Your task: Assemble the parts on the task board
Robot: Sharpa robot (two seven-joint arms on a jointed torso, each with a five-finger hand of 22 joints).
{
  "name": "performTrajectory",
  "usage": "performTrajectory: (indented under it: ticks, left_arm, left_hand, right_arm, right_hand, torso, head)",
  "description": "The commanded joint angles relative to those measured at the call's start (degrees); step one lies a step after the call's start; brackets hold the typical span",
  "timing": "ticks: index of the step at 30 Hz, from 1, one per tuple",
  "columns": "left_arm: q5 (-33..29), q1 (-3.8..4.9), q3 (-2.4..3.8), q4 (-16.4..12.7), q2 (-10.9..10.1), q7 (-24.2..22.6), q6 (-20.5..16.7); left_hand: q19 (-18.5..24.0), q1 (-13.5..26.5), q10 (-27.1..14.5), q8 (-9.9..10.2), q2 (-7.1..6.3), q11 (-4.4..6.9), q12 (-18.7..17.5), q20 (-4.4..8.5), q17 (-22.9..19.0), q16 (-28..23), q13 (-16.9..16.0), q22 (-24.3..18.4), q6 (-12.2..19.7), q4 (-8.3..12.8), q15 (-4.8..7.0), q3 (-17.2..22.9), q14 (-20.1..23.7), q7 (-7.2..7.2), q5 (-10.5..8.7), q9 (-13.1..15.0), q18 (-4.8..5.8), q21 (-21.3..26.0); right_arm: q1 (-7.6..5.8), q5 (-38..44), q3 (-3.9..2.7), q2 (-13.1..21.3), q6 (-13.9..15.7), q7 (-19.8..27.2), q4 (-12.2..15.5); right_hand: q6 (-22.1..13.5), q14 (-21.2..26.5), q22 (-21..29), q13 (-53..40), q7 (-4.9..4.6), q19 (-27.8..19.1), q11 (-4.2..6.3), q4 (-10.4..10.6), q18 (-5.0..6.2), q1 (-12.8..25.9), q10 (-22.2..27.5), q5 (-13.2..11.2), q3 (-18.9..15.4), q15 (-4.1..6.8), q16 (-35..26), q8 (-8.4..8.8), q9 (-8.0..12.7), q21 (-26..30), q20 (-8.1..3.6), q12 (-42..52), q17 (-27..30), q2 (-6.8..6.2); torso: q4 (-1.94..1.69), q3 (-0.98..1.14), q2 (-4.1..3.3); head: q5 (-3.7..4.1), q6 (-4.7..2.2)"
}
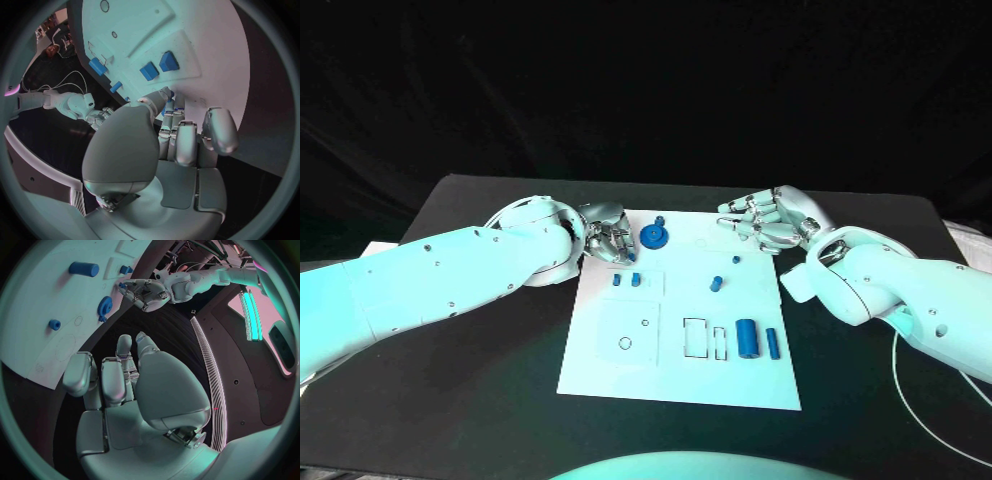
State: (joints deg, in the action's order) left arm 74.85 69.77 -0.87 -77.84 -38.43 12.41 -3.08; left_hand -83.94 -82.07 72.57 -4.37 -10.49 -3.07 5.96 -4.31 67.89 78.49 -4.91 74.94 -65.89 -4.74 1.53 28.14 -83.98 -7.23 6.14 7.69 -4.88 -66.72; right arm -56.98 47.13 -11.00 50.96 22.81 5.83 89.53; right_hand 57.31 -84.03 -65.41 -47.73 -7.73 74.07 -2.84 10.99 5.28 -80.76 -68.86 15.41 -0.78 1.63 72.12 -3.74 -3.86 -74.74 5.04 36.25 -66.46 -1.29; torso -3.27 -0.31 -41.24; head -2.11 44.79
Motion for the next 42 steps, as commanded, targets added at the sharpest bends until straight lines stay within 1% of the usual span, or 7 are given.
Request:
performTrajectory:
  ticks: [1,12,17,24,29,36,42]
  left_arm:
    - [0.2,-0.02,-0.02,0.1,0.3,0.2,1.2]
    - [0.2,-0.03,-0.02,0.5,0.6,2.7,2.5]
    - [0.2,-0.03,-0.03,0.5,0.6,3.5,2.8]
    - [0.2,-0.03,-0.03,0.5,0.6,3.7,2.8]
    - [0.1,-0.03,-0.03,0.5,0.7,3.9,2.7]
    - [0.1,-0.03,-0.02,0.5,0.4,4.4,2.4]
    - [-2.2,0.01,-0.02,0.4,-0.8,1.4,-0.6]
  left_hand:
    - [-0.8,0.6,0.4,0.1,-0.06,-0.15,-0.3,0.02,0.0,-0.2,-0.1,3.0,-0.5,0.1,-0.10,-0.2,-2.0,0.06,-0.31,0.0,0.30,0.4]
    - [-0.6,1.5,0.2,0.4,-0.34,-0.27,-0.7,-0.02,-0.4,-0.3,0.0,2.8,-0.2,0.0,-0.16,-0.5,-1.8,-0.07,-0.51,-0.2,0.22,0.8]
    - [-0.3,2.0,-1.0,0.9,-1.13,-1.06,-1.6,-0.37,-1.0,-0.7,0.1,2.7,1.6,0.1,-0.74,-0.9,-1.5,-1.11,-0.53,-0.8,0.21,1.4]
    - [-0.2,2.1,-1.2,0.9,-1.30,-1.32,-1.7,-0.57,-1.2,-0.7,0.1,2.7,2.3,0.2,-0.97,-0.9,-1.4,-1.42,-0.53,-1.1,0.23,1.4]
    - [-0.2,2.4,-0.8,0.9,-1.69,-1.53,-1.5,-0.87,-1.3,-0.6,-0.2,2.8,6.1,0.2,-1.19,-1.3,-1.3,-1.77,-0.52,-2.4,0.22,1.3]
    - [-0.2,2.6,-1.0,0.9,-1.93,-1.69,-1.6,-1.02,-1.4,-0.6,-0.3,2.8,7.7,0.1,-1.31,-1.9,-1.3,-2.04,-0.56,-3.1,0.19,1.4]
    - [0.6,1.2,-1.8,0.1,-0.95,-1.68,-2.0,-1.12,-2.5,-1.1,-0.3,1.6,6.6,0.8,-1.34,-1.0,-0.9,-1.80,-0.40,-3.2,-0.34,4.2]
  right_arm:
    - [0.04,0.2,0.00,-0.1,-0.9,0.1,0.1]
    - [0.04,0.0,0.00,0.0,-1.2,0.2,0.1]
    - [0.04,0.0,0.00,0.1,-1.1,0.3,0.1]
    - [0.04,0.0,0.00,0.1,-1.1,0.4,0.1]
    - [0.04,0.0,0.00,0.1,-1.1,0.4,0.1]
    - [0.05,0.3,0.00,0.2,-1.0,-0.1,-0.1]
    - [0.05,3.9,0.00,1.0,-1.9,-2.2,-0.2]
  right_hand:
    - [-0.2,-1.2,0.1,0.1,-0.31,-0.4,-0.01,0.3,0.35,0.2,-0.1,-0.3,0.0,-0.24,-0.2,-0.19,-0.1,0.2,-0.11,-0.3,0.0,0.13]
    - [-0.2,-1.2,0.1,0.1,-0.31,-0.4,-0.01,0.3,0.35,0.2,-0.1,-0.3,0.0,-0.24,-0.2,-0.19,-0.1,0.2,-0.11,-0.3,0.0,0.13]
    - [-0.2,-1.2,0.1,0.1,-0.31,-0.4,-0.01,0.3,0.35,0.2,-0.1,-0.3,0.0,-0.24,-0.2,-0.19,-0.1,0.2,-0.11,-0.3,0.0,0.13]
    - [-0.2,-1.2,0.1,0.1,-0.31,-0.4,-0.01,0.3,0.35,0.2,-0.1,-0.3,0.0,-0.24,-0.2,-0.19,-0.1,0.2,-0.11,-0.3,0.0,0.13]
    - [-0.2,-1.2,0.0,0.0,-0.30,-0.4,0.00,0.3,0.33,0.1,-0.1,-0.3,0.0,-0.23,-0.3,-0.19,-0.1,0.2,-0.12,-0.1,0.0,0.26]
    - [-0.2,-1.2,0.4,0.5,-0.30,-0.6,0.01,0.2,0.42,0.1,0.1,-0.3,0.0,-0.23,-0.6,-0.19,-0.1,0.5,-0.12,-0.7,0.4,0.25]
    - [1.0,1.9,2.1,8.0,-0.72,-1.4,-0.53,-1.1,0.77,-3.5,6.9,-1.8,3.1,-0.54,-9.9,-0.51,-0.1,1.9,0.01,-10.0,10.1,0.68]
  torso:
    - [-0.02,0.01,-0.02]
    - [0.01,0.01,0.00]
    - [-0.04,0.00,0.05]
    - [-0.01,-0.01,0.01]
    - [-0.01,-0.01,0.02]
    - [-0.03,-0.02,0.02]
    - [-0.20,-0.06,0.37]
  head:
    - [0.15,0.13]
    - [0.14,0.25]
    - [0.12,0.38]
    - [0.15,0.41]
    - [0.17,0.38]
    - [0.27,0.35]
    - [0.94,-0.13]
